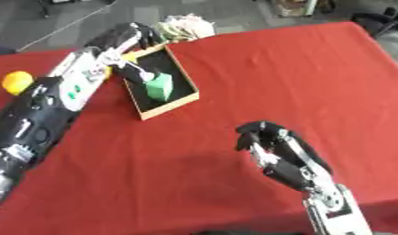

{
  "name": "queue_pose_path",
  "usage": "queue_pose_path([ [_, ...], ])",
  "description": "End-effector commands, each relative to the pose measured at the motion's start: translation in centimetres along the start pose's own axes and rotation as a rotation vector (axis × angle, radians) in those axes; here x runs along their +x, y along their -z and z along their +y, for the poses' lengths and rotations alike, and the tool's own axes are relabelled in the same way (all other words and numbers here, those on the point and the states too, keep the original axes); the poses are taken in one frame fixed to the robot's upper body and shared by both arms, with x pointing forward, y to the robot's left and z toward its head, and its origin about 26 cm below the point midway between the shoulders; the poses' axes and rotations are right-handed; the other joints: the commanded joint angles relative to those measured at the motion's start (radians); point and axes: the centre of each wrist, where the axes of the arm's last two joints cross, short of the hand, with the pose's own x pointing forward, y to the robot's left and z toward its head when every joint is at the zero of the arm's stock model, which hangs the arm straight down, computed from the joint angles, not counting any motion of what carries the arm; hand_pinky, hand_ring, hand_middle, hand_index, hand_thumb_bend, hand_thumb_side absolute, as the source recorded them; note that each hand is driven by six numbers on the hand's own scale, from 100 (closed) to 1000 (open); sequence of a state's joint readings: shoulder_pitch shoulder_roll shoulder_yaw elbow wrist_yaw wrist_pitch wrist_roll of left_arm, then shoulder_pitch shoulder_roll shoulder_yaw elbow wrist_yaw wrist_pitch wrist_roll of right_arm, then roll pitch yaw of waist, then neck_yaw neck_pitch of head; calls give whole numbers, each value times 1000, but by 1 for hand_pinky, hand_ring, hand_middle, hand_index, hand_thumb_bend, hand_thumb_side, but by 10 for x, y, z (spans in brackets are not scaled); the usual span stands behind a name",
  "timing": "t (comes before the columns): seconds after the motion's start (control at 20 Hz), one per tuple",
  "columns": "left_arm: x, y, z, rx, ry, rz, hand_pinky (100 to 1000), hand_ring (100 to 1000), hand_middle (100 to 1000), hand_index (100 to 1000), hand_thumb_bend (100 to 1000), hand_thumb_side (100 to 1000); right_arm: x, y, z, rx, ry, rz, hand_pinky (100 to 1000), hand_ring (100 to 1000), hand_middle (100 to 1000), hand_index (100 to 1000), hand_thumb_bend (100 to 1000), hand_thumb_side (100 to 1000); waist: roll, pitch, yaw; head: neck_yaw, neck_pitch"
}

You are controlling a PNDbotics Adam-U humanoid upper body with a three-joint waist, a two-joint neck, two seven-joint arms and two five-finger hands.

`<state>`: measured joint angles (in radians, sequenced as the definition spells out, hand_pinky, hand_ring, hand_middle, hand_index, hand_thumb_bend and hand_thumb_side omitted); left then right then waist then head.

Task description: Pick up objects on the table and place them in the box.

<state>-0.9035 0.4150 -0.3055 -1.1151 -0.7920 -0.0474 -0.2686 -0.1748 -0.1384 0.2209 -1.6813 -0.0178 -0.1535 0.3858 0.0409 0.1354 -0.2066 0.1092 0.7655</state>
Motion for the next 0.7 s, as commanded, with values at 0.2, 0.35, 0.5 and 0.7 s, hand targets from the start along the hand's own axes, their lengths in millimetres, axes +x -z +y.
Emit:
queue_pose_path([
  [0.2,-63,-48,51,-79,81,225,779,693,698,816,527,159,3,-4,-8,-16,-36,5,729,584,543,716,100,435,18,-9,15,-14,-2],
  [0.35,-91,-55,41,-111,68,360,786,695,698,815,556,173,3,-5,-9,-17,-37,8,729,584,543,717,100,435,18,-10,17,-15,-1],
  [0.5,-110,-56,24,-156,76,450,795,705,702,814,571,181,2,-5,-8,-18,-37,10,729,584,543,716,100,434,15,-11,16,-15,-3],
  [0.7,-126,-57,6,-194,86,513,797,703,693,806,577,188,2,-5,-8,-21,-35,10,729,584,542,716,100,433,11,-11,15,-15,-3],
])
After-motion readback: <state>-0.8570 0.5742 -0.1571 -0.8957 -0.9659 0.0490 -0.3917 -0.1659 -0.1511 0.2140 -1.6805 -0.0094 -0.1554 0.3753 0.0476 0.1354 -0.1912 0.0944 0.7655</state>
